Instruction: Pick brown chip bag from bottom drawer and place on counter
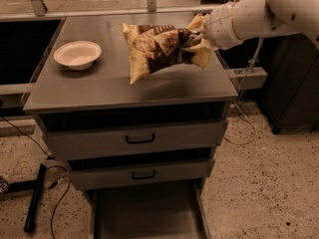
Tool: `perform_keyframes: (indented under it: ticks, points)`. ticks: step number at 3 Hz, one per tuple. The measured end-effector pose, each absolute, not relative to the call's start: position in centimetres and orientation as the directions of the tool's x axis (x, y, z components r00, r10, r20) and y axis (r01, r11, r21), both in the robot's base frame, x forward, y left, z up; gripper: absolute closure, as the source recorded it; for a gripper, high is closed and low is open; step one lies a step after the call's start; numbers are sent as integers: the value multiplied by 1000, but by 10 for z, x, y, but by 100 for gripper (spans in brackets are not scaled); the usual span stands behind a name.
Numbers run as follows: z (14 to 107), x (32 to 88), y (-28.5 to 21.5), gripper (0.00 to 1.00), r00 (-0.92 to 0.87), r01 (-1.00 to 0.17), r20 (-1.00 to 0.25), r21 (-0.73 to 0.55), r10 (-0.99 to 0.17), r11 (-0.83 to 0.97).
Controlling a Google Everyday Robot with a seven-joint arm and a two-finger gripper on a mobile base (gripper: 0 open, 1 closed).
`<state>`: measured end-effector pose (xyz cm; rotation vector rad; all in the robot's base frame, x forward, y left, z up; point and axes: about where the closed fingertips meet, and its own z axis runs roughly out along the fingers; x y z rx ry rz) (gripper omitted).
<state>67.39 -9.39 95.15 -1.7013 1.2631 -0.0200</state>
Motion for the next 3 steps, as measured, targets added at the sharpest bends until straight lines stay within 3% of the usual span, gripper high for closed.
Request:
perform_keyframes:
  ticks: [3]
  points:
    - [891,722,-73,100,100,-798,-635,-511,-766,319]
